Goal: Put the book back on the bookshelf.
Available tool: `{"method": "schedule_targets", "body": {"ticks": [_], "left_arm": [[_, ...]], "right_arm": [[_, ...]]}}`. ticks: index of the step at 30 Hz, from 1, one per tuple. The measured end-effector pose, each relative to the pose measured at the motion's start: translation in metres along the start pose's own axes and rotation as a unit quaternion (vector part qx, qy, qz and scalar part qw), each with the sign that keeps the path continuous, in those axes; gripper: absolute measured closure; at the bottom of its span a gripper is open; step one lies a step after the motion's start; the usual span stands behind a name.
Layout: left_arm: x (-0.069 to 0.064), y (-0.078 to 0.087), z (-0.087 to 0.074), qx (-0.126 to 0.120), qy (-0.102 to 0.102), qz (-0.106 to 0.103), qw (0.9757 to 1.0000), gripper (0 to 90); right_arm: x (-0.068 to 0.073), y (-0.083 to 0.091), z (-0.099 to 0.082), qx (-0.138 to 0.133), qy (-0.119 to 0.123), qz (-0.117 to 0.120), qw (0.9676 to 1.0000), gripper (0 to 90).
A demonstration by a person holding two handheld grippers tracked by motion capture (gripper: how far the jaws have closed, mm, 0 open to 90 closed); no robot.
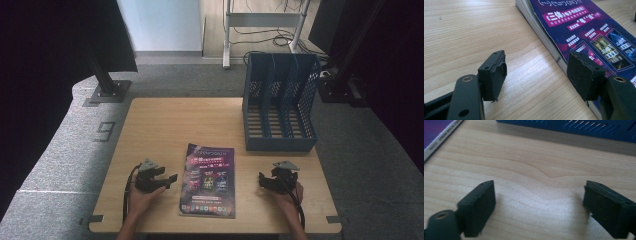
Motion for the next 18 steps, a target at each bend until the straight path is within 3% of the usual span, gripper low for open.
{"method": "schedule_targets", "body": {"ticks": [5, 8, 10, 16, 18], "left_arm": [[-0.002, -0.004, -0.001, 0.006, -0.004, -0.003, 1.0000, 32.0], [-0.006, -0.004, 0.000, 0.005, -0.007, -0.005, 0.9999, 32.0], [-0.007, -0.003, 0.000, 0.003, -0.008, -0.007, 0.9999, 32.0], [-0.006, -0.001, 0.002, -0.002, -0.004, -0.009, 1.0000, 33.1], [-0.007, -0.001, 0.004, -0.003, -0.006, -0.009, 0.9999, 33.7]], "right_arm": [[0.002, 0.003, 0.001, 0.004, 0.007, -0.007, 0.9999, 12.7], [0.009, 0.008, 0.000, 0.000, 0.012, 0.011, 0.9999, 13.0], [0.011, 0.010, 0.000, -0.004, 0.016, 0.009, 0.9998, 13.1], [0.024, 0.024, 0.011, -0.034, 0.022, 0.030, 0.9987, 13.6], [0.033, 0.032, 0.019, -0.048, 0.034, 0.041, 0.9974, 14.2]]}}
Point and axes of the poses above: each handheld gripper's, and its own axes: y roughly backward along the jaws, z roughly out of its top, x roughly to its left, the point moved 4 cm from there along -y, roughly forward along the jaws, and after that the axes turned 4 degrees about x, right-handed, at the moved point
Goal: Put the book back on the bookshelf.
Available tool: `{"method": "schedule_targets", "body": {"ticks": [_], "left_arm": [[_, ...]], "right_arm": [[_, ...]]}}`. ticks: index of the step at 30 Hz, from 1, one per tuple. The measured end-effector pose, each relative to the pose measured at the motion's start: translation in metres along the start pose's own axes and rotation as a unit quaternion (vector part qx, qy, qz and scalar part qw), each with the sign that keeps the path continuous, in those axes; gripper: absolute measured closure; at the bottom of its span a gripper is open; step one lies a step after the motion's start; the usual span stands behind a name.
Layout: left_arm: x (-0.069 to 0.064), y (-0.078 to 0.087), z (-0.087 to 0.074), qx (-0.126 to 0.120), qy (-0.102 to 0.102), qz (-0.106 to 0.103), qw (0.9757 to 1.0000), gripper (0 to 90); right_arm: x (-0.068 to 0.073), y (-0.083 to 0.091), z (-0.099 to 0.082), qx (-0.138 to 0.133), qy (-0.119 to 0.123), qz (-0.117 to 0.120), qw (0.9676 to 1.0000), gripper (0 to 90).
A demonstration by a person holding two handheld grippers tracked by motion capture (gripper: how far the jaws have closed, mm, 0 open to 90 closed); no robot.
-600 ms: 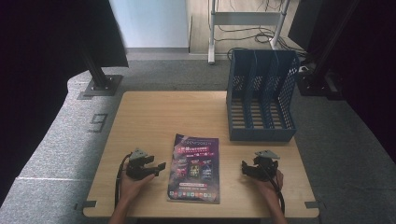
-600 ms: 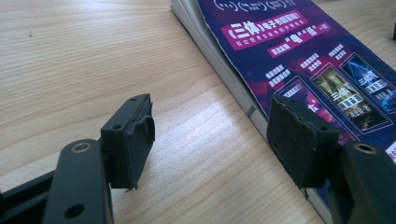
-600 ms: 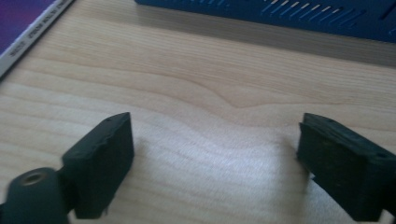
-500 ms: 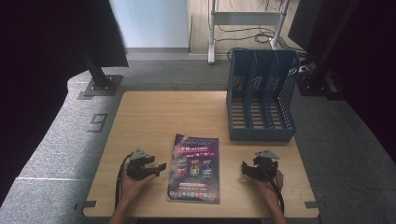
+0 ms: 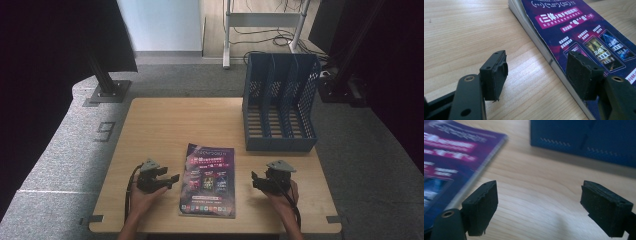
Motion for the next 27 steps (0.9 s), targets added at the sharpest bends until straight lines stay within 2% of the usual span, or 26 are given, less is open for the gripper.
{"method": "schedule_targets", "body": {"ticks": [5, 6, 9, 17, 27], "left_arm": [[-0.003, 0.000, 0.001, -0.001, -0.003, -0.002, 1.0000, 33.7], [-0.003, 0.000, 0.001, -0.001, -0.003, -0.003, 1.0000, 33.6], [-0.001, 0.001, 0.002, -0.003, -0.001, -0.004, 1.0000, 33.7], [-0.003, -0.002, 0.005, -0.007, 0.002, -0.009, 0.9999, 33.5], [-0.002, -0.002, 0.007, -0.013, 0.008, -0.008, 0.9999, 33.6]], "right_arm": [[0.012, 0.005, 0.014, -0.016, 0.008, 0.013, 0.9998, 14.7], [0.018, 0.006, 0.021, -0.032, 0.004, 0.018, 0.9993, 16.8], [0.025, 0.004, 0.027, -0.040, 0.002, 0.027, 0.9988, 17.1], [0.048, -0.006, 0.038, -0.040, 0.015, 0.052, 0.9977, 17.1], [0.056, -0.017, 0.029, -0.028, 0.014, 0.067, 0.9973, 17.1]]}}
Point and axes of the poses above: each handheld gripper's, and its own axes: y roughly backward along the jaws, z roughly out of its top, x roughly to its left, the point moved 4 cm from there along -y, roughly forward along the jaws, and after that the axes turned 4 degrees about x, right-handed, at the moved point
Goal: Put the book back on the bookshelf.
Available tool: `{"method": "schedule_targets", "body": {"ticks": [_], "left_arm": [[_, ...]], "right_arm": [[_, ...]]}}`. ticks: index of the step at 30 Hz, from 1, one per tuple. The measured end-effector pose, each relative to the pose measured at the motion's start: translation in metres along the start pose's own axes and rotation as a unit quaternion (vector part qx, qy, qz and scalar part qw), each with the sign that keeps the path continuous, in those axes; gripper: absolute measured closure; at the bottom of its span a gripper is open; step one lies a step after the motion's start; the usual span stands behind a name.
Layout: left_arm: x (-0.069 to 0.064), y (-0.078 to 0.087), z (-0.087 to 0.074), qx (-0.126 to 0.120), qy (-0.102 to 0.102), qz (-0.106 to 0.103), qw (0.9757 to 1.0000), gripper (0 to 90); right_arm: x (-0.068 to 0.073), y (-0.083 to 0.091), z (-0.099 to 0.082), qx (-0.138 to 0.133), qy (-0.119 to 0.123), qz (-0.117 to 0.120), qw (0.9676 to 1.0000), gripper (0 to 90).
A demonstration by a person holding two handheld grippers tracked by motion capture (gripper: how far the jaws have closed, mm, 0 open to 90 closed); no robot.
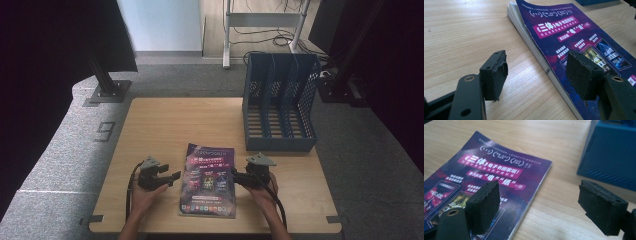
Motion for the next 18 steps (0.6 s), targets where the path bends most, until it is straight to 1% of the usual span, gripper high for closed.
{"method": "schedule_targets", "body": {"ticks": [2, 3, 4, 9, 13, 15, 18], "left_arm": [[-0.001, -0.002, 0.000, 0.002, -0.001, -0.001, 1.0000, 33.6], [-0.001, -0.002, 0.000, 0.003, -0.002, -0.002, 1.0000, 33.6], [-0.002, -0.003, 0.000, 0.004, -0.003, -0.002, 1.0000, 33.6], [-0.005, -0.008, -0.001, 0.010, -0.010, -0.008, 0.9999, 33.6], [-0.009, -0.010, -0.002, 0.014, -0.014, -0.011, 0.9997, 33.6], [-0.010, -0.011, -0.002, 0.015, -0.014, -0.011, 0.9997, 33.6], [-0.010, -0.013, -0.002, 0.019, -0.014, -0.011, 0.9997, 33.6]], "right_arm": [[0.004, -0.003, -0.002, 0.004, 0.006, 0.004, 1.0000, 17.1], [0.008, -0.006, -0.003, 0.007, 0.012, 0.007, 0.9999, 17.1], [0.008, -0.006, -0.003, 0.007, 0.012, 0.007, 0.9999, 17.1], [0.016, -0.011, -0.004, 0.008, 0.017, 0.028, 0.9994, 17.3], [0.020, -0.013, -0.006, 0.011, 0.020, 0.035, 0.9991, 17.3], [0.024, -0.015, -0.007, 0.013, 0.026, 0.038, 0.9988, 17.3], [0.026, -0.017, -0.008, 0.015, 0.025, 0.040, 0.9987, 17.3]]}}
Point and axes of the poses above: each handheld gripper's, and its own axes: y roughly backward along the jaws, z roughly out of its top, x roughly to its left, the point moved 4 cm from there along -y, roughly forward along the jaws, and after that the axes turned 4 degrees about x, right-handed, at the moved point
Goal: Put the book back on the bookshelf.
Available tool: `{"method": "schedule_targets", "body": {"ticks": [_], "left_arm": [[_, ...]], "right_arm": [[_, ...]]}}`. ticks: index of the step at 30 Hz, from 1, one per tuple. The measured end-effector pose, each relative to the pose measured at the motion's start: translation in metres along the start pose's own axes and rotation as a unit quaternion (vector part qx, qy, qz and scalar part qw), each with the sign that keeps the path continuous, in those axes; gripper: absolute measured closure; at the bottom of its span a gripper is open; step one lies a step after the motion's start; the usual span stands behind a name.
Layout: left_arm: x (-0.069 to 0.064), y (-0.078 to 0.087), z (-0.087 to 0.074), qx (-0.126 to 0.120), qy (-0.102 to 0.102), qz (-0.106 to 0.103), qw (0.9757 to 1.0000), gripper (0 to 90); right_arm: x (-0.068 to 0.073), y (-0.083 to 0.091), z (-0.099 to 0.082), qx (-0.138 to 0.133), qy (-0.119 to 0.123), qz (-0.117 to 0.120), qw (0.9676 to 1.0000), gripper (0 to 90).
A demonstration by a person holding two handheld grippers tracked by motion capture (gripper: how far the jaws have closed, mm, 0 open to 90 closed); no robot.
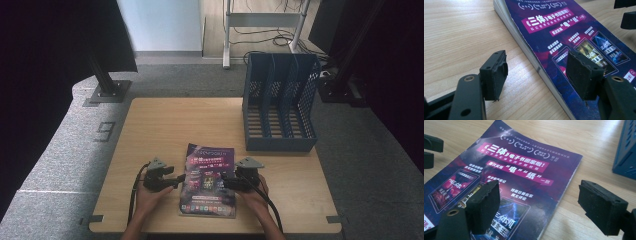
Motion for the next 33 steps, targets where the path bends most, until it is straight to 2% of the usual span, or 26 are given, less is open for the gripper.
{"method": "schedule_targets", "body": {"ticks": [10, 17, 20, 26, 31, 33], "left_arm": [[-0.003, -0.005, -0.001, 0.006, -0.002, -0.005, 1.0000, 33.7], [-0.006, -0.008, 0.001, 0.007, -0.005, -0.009, 0.9999, 33.3], [-0.007, -0.010, 0.001, 0.010, -0.009, -0.009, 0.9999, 33.1], [-0.008, -0.010, 0.002, 0.010, -0.010, -0.008, 0.9999, 32.8], [-0.008, -0.009, 0.002, 0.009, -0.011, -0.007, 0.9999, 32.7], [-0.008, -0.009, 0.002, 0.009, -0.010, -0.007, 0.9999, 32.7]], "right_arm": [[0.008, -0.013, -0.002, 0.015, 0.007, 0.011, 0.9998, 17.2], [0.010, -0.023, -0.004, 0.036, 0.010, 0.017, 0.9992, 17.2], [0.012, -0.027, -0.007, 0.047, 0.015, 0.014, 0.9987, 17.1], [0.014, -0.029, -0.007, 0.047, 0.021, 0.008, 0.9986, 16.7], [0.012, -0.029, -0.008, 0.050, 0.028, -0.009, 0.9983, 15.0], [0.009, -0.032, -0.009, 0.061, 0.021, -0.013, 0.9978, 13.1]]}}
Point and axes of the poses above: each handheld gripper's, and its own axes: y roughly backward along the jaws, z roughly out of its top, x roughly to its left, the point moved 4 cm from there along -y, roughly forward along the jaws, and after that the axes turned 4 degrees about x, right-handed, at the moved point
